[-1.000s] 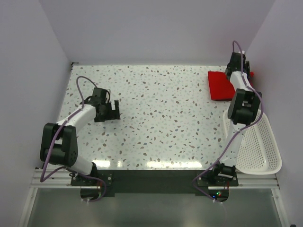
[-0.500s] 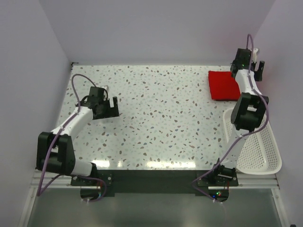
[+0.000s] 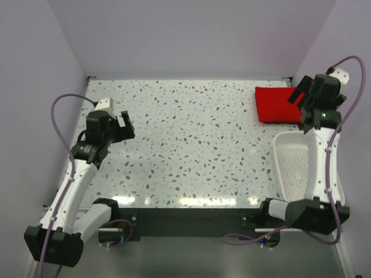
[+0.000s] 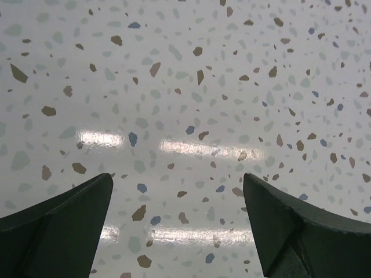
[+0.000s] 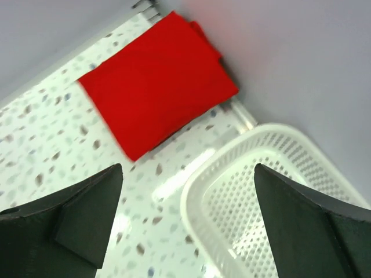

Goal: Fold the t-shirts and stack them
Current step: Reset both grippers

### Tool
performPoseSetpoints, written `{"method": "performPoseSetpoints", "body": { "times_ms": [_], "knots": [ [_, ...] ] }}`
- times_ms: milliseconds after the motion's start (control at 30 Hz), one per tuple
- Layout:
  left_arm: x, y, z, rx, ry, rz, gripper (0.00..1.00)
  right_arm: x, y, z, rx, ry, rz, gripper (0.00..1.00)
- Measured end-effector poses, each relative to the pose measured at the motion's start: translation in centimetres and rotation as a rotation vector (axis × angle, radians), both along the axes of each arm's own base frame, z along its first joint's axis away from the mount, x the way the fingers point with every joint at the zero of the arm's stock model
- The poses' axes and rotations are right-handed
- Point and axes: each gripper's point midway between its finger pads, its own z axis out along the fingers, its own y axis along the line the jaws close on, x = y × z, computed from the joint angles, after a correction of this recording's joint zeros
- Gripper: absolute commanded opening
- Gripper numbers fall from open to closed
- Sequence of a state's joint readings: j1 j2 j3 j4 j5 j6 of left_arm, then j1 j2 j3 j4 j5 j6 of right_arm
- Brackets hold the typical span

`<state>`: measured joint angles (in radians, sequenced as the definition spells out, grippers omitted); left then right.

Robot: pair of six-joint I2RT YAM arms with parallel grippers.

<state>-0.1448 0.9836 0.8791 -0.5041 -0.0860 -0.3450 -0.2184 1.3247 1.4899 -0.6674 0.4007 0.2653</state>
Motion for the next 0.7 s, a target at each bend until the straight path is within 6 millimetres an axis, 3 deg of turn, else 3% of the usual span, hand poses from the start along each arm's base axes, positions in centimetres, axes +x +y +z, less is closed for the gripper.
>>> {"method": "performPoseSetpoints", "body": {
  "times_ms": [100,267,333,433,567,700],
  "knots": [
    [-1.4,0.7,2.9,-0.009,-0.066,0.036,1.0,-4.4,3.0,1.3,0.059,-0.101,0.062,0.99],
    [-3.8,1.7,9.1,-0.028,-0.202,0.081,1.0,-11.9,9.3,5.3,0.076,-0.339,0.245,0.99],
    [-5.1,2.2,10.8,-0.029,-0.252,0.099,1.0,-14.6,10.7,6.5,0.071,-0.414,0.31,0.99],
    [-7.9,3.2,12.7,-0.035,-0.334,0.133,1.0,-17.7,11.1,6.2,0.062,-0.46,0.349,0.99],
    [-11.0,4.4,14.3,-0.062,-0.456,0.187,1.0,-20.7,10.5,3.0,0.042,-0.45,0.356,0.99],
    [-12.1,5.2,12.9,-0.068,-0.476,0.232,1.0,-22.7,9.9,1.6,0.007,-0.479,0.361,0.99]
  ]
}}
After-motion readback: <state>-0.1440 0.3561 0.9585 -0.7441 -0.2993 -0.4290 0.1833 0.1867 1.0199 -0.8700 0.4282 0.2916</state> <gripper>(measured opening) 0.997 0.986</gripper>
